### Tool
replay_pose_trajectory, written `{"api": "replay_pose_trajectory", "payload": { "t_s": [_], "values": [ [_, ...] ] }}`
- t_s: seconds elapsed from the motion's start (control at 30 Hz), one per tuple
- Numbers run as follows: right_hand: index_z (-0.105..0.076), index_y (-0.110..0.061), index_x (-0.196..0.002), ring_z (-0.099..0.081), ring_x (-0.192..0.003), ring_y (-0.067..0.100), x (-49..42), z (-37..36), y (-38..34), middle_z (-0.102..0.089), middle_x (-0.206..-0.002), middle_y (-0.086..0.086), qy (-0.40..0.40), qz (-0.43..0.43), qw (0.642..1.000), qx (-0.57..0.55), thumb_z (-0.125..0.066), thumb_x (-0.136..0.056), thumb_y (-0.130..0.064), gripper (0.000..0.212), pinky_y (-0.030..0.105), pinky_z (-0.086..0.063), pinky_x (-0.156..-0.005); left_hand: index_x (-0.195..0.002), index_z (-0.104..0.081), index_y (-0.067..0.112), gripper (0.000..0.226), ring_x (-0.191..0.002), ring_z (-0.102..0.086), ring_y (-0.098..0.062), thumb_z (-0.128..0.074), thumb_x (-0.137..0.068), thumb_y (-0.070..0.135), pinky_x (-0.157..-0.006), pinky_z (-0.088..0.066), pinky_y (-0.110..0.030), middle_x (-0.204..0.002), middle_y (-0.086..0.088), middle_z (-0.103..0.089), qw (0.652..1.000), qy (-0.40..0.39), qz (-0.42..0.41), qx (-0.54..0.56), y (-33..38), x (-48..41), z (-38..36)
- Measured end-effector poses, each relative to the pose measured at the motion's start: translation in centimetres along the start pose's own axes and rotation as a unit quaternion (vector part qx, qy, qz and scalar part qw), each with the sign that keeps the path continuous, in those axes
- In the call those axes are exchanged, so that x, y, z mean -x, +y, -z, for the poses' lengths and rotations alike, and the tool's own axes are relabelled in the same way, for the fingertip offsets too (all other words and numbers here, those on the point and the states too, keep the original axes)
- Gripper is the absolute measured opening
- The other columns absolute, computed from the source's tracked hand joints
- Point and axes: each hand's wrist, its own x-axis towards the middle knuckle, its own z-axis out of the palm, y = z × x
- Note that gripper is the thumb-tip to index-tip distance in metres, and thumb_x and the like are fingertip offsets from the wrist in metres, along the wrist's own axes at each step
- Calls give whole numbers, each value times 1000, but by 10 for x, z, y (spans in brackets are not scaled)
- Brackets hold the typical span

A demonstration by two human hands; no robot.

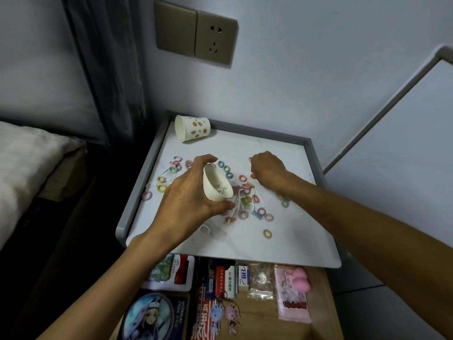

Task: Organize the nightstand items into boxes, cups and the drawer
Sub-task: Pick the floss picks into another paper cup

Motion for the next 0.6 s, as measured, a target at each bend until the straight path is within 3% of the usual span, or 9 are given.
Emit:
{"api": "replay_pose_trajectory", "payload": {
  "t_s": [0.1, 0.17, 0.27, 0.4, 0.5, 0.6],
  "values": [
    [-63, -3, -112, -58, -109, 30, 5, -4, 0, -64, -116, 15, 13, 35, 997, 63, -57, -96, -8, 18, 33, -43, -80, -137, -37, 36, 89, -95, -49, -10, -89, -66, 40, -67, -32, -8, -121, 11, -57, 1000, 0, -1, 2, 1, 1, 0],
    [-64, -3, -113, -55, -111, 30, 6, -5, -1, -62, -119, 15, 9, 50, 995, 88, -54, -96, -6, 20, 34, -44, -85, -138, -38, 35, 88, -96, -49, -10, -89, -66, 40, -69, -36, -17, -121, 10, -58, 1000, 3, -2, 3, 1, 1, 1],
    [-62, -4, -117, -53, -114, 31, 3, -6, 2, -59, -122, 17, -16, 52, 997, 59, -51, -100, -14, 23, 36, -42, -90, -138, -40, 34, 87, -98, -52, -12, -89, -66, 40, -75, -38, -26, -123, 8, -60, 1000, 11, -4, 9, 1, 2, 2],
    [-60, -5, -87, -61, -100, 32, -6, 3, 13, -67, -110, 16, -14, -10, 982, -190, -51, -101, -24, 25, 37, -44, -82, -136, -40, 35, 87, -98, -55, -15, -89, -65, 41, -75, -40, -28, -122, 7, -61, 1000, 13, -5, 15, -1, 1, 2],
    [-63, -7, -97, -65, -84, 20, -4, 10, 19, -72, -98, 10, 35, -44, 915, -400, -55, -99, -22, 17, 35, -50, -79, -137, -39, 35, 87, -97, -54, -13, -89, -65, 41, -74, -40, -27, -121, 8, -60, 1000, 12, -5, 11, -3, 0, 2],
    [-60, -9, -102, -68, -81, 12, 3, 17, 23, -75, -90, 3, 61, -48, 855, -512, -54, -99, -20, 12, 30, -51, -74, -137, -40, 34, 87, -96, -52, -12, -89, -65, 41, -74, -39, -26, -122, 8, -60, 1000, 14, -9, 7, -3, -1, 0]
  ]
}}
